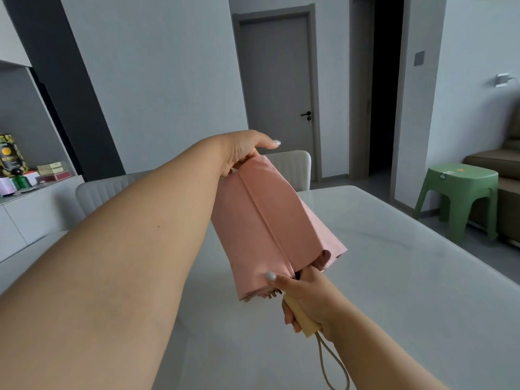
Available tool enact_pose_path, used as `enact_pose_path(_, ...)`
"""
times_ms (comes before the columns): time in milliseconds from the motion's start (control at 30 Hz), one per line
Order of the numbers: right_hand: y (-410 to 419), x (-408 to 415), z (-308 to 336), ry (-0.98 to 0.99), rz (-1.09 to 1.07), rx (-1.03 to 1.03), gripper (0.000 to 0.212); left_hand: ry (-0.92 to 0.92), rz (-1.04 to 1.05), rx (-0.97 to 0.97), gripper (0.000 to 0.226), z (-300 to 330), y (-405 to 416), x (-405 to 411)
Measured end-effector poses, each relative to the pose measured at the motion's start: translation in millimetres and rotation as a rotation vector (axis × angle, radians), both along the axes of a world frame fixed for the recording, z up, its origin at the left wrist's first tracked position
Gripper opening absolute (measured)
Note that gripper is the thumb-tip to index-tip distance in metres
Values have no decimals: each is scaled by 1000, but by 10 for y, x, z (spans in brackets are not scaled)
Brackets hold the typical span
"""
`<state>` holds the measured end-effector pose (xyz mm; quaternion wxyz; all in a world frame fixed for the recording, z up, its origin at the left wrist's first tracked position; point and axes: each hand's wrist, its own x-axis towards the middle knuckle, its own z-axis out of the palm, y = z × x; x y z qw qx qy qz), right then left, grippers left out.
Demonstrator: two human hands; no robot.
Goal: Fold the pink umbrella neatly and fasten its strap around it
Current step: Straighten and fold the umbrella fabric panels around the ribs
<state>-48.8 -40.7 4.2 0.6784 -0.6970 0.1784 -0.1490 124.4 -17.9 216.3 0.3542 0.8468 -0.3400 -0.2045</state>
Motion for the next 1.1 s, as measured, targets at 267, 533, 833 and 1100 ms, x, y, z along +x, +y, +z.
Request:
enact_pose_path(267,1,6,-2,27,-2,-9,46,58,62,-196,19,-133,-27,28)
enact_pose_path(533,-1,5,2,65,-13,-38,54,-248,-32,3,44,-131,4,4)
enact_pose_path(833,-21,17,4,100,-57,-79,53,-718,94,125,47,-306,20,-102)
enact_pose_path(1100,-5,13,23,172,-99,-176,53,-573,160,66,22,-435,-85,-215)
